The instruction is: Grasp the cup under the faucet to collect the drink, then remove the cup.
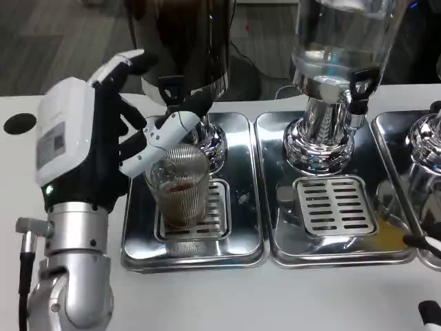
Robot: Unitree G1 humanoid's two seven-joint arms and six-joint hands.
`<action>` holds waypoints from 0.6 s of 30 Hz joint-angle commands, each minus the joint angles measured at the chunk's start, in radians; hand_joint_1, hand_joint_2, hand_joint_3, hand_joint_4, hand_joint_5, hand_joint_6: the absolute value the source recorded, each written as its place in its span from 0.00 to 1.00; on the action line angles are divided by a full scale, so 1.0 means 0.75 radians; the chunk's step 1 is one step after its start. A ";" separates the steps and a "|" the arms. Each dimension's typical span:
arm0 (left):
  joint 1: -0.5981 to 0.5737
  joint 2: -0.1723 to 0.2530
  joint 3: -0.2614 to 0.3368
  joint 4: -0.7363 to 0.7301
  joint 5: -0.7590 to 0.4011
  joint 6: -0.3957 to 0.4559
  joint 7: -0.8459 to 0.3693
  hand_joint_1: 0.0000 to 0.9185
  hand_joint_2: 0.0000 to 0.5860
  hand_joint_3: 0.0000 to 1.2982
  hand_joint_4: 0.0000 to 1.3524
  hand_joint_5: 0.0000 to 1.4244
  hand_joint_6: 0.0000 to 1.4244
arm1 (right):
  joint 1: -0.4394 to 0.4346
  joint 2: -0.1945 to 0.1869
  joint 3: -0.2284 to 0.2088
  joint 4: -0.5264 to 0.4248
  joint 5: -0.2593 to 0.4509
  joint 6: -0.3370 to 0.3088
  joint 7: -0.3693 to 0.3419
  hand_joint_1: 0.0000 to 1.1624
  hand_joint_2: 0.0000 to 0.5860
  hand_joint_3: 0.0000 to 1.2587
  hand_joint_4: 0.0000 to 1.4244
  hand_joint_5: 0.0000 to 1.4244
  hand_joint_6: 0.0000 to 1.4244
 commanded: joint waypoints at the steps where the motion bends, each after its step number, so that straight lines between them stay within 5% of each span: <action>1: -0.027 0.010 -0.010 0.023 -0.018 0.013 -0.030 0.05 0.09 0.29 0.24 0.54 0.61 | -0.001 -0.010 -0.005 0.010 0.015 -0.018 0.014 0.48 0.77 0.14 0.03 0.05 0.03; 18: -0.023 0.032 -0.054 0.012 -0.029 0.009 -0.074 0.04 0.09 0.31 0.27 0.55 0.62 | -0.012 -0.010 -0.004 0.025 0.018 -0.024 0.018 0.48 0.77 0.13 0.03 0.05 0.03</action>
